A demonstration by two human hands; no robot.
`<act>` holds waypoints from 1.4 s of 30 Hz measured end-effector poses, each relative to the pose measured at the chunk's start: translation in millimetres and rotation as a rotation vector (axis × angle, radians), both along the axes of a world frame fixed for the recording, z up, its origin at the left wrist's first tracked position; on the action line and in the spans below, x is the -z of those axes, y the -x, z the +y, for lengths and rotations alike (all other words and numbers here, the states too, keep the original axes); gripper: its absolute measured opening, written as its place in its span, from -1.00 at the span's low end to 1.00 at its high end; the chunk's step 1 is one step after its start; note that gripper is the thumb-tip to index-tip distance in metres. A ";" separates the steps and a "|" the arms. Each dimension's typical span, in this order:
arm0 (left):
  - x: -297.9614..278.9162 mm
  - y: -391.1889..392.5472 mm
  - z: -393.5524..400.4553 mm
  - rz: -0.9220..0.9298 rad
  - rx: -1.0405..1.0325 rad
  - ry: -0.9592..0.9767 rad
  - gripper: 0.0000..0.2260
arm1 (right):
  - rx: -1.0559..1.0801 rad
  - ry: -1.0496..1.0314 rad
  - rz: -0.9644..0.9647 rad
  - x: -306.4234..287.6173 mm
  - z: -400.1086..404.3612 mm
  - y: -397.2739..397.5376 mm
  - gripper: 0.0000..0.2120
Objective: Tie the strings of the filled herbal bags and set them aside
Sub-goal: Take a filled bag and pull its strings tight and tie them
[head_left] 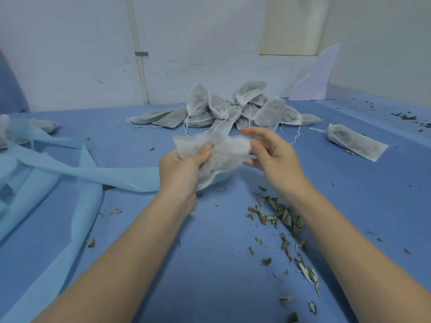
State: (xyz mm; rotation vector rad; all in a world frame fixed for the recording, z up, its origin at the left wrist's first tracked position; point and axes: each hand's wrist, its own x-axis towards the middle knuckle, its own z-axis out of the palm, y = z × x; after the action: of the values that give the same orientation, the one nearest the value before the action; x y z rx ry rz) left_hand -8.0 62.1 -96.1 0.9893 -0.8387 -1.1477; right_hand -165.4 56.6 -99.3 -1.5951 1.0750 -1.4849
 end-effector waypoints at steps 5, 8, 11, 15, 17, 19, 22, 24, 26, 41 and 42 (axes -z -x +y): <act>-9.9 -17.6 -20.6 -0.030 -0.211 0.013 -0.91 | 0.108 -0.190 0.387 7.5 -21.1 13.5 -0.74; -13.7 -18.2 -33.2 -0.072 -0.300 -0.031 -0.90 | 0.040 -0.190 0.712 13.5 -30.0 4.6 -0.49; -16.6 -14.7 -40.8 -0.109 -0.317 -0.057 -0.88 | 0.016 -0.213 0.675 14.1 -40.8 -2.1 -0.29; -16.0 -10.0 -42.8 -0.127 -0.276 -0.049 -0.88 | 0.012 -0.173 0.681 16.2 -48.4 -9.7 -0.26; -13.7 -7.8 -41.2 -0.161 -0.257 -0.015 -0.90 | 0.017 -0.131 0.740 16.5 -48.5 -12.7 -0.21; -10.8 -6.8 -39.1 -0.218 -0.252 0.040 -0.90 | -0.028 -0.157 0.721 12.9 -43.6 -8.3 -0.12; -7.8 -7.5 -37.1 -0.315 -0.250 0.118 -0.86 | -0.069 -0.189 0.558 1.4 -29.0 9.4 -0.14; -7.3 -7.3 -35.0 -0.367 -0.253 0.156 -0.87 | -0.048 -0.080 0.364 -3.3 -19.8 18.0 -0.28; -7.7 -5.4 -32.1 -0.409 -0.267 0.195 -0.87 | -0.030 0.048 0.264 -6.2 -13.7 17.4 -0.41; -0.5 1.5 -28.2 -0.544 -0.302 0.258 -0.85 | 0.383 0.312 0.494 -7.5 -20.1 12.5 -0.89; -0.3 -0.2 -29.9 -0.541 -0.323 0.247 -0.87 | 0.405 0.264 0.505 -5.5 -22.5 14.4 -0.89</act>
State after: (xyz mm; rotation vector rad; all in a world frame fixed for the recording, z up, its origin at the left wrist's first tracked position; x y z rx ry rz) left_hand -7.8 32.2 -95.8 1.1936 -1.1653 -0.4856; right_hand -179.7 34.1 -93.8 -2.1021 1.6136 -1.5666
